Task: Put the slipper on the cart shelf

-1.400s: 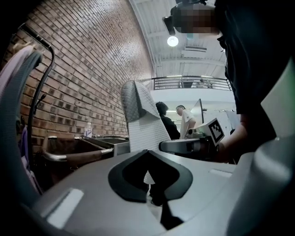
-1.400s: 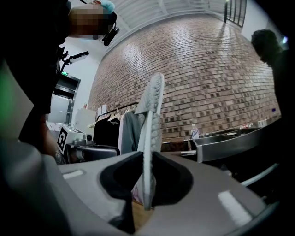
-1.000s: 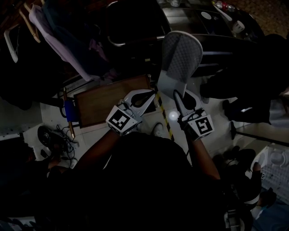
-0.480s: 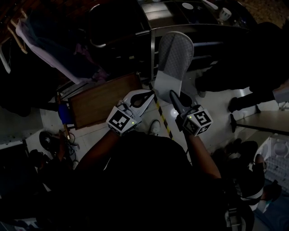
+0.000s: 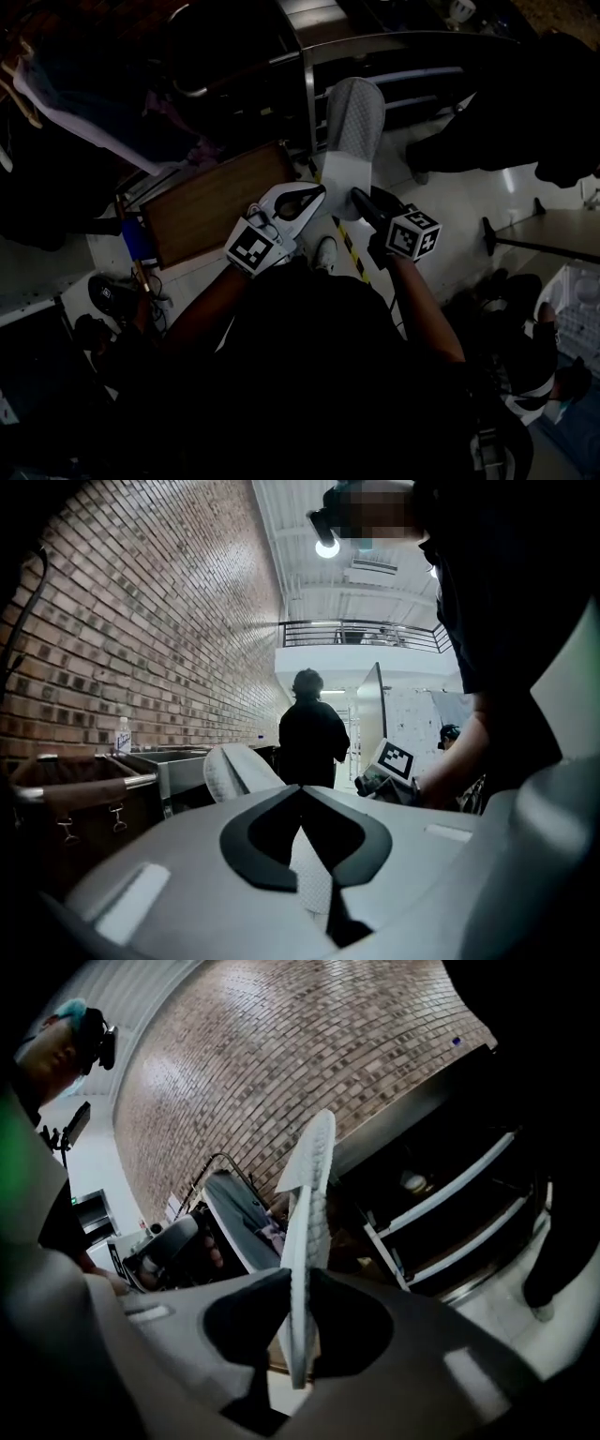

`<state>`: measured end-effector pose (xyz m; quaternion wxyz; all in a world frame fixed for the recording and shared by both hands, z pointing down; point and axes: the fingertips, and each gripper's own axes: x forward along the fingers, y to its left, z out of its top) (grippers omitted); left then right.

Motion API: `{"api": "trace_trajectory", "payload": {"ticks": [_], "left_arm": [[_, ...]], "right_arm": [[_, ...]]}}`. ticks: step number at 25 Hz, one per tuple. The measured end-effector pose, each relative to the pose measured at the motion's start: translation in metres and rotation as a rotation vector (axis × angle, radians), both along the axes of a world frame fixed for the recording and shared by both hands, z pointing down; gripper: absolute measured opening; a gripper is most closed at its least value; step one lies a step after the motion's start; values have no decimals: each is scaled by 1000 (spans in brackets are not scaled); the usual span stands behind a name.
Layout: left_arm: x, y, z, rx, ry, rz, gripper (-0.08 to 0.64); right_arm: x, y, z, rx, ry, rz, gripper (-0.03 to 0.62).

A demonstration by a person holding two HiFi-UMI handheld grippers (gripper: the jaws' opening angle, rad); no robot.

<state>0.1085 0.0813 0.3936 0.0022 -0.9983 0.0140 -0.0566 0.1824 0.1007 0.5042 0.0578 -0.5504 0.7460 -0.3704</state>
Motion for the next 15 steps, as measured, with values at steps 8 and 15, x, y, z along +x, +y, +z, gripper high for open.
{"api": "trace_trajectory", "payload": {"ticks": [8,15], "left_arm": [[-4,-32,9,-16,43,72,2],[-2,-54,16,-12,58,119,2]], "right_arm": [[-14,-19,35,-145,-120,22,63],[-19,-40,54,-189,-150,46,63]]}}
